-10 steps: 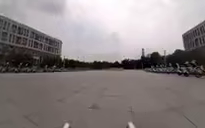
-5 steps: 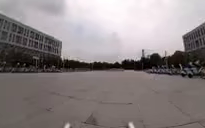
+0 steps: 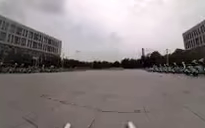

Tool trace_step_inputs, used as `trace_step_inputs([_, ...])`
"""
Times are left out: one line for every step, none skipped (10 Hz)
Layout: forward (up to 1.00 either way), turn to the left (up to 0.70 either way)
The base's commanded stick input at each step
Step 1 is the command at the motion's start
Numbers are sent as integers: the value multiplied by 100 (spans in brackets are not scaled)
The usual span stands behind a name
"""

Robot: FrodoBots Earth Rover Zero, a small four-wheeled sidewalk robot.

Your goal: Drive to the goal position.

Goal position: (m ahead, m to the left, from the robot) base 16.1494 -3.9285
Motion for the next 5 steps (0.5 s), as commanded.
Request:
trace_step_inputs([85,0])
trace_step_inputs([85,0])
trace_step_inputs([85,0])
trace_step_inputs([85,0])
trace_step_inputs([85,0])
